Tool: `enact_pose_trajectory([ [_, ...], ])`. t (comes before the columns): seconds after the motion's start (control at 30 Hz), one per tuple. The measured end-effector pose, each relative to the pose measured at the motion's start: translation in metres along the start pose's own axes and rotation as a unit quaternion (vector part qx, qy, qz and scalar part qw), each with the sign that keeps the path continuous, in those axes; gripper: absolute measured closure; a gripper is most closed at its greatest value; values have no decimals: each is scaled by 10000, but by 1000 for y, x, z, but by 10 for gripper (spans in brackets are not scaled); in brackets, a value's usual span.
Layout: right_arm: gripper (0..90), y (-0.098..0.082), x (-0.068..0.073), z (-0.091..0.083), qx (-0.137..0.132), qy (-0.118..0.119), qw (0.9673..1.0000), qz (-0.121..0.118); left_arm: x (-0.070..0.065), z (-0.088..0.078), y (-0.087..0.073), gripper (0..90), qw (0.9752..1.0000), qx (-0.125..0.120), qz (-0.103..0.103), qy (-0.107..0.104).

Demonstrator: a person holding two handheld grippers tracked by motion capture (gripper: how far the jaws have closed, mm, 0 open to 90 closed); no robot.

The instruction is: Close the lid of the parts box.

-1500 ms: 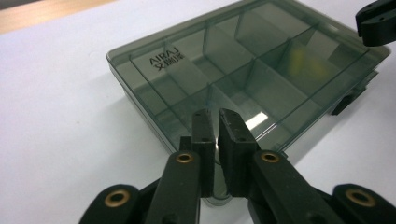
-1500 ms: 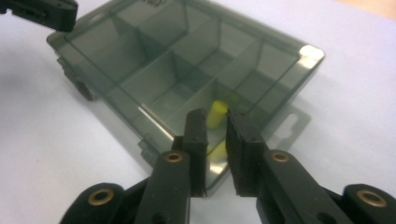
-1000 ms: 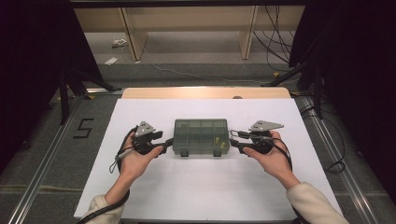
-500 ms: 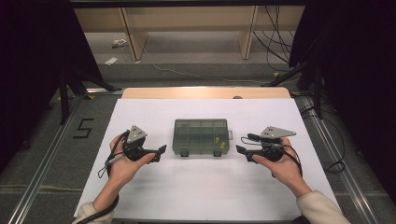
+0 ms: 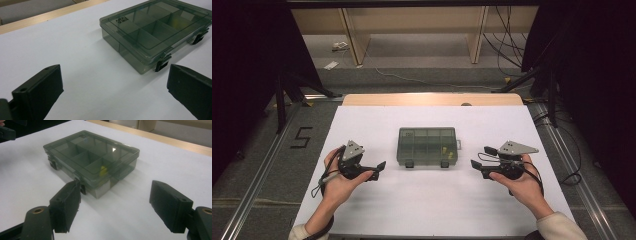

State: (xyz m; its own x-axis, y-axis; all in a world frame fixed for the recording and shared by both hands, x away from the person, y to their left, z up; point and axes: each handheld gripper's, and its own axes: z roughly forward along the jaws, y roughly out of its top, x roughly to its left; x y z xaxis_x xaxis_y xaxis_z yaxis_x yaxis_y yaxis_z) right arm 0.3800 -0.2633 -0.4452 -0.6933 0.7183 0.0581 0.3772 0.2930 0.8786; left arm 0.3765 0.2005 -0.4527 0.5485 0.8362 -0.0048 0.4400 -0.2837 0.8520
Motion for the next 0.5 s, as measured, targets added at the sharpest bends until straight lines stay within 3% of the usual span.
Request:
enact_pose_trajectory([
  [0.5,247,-11,2,-9,-127,-60,9999,-16,2,-3,-4,9,9999,-108,-34,71],
])
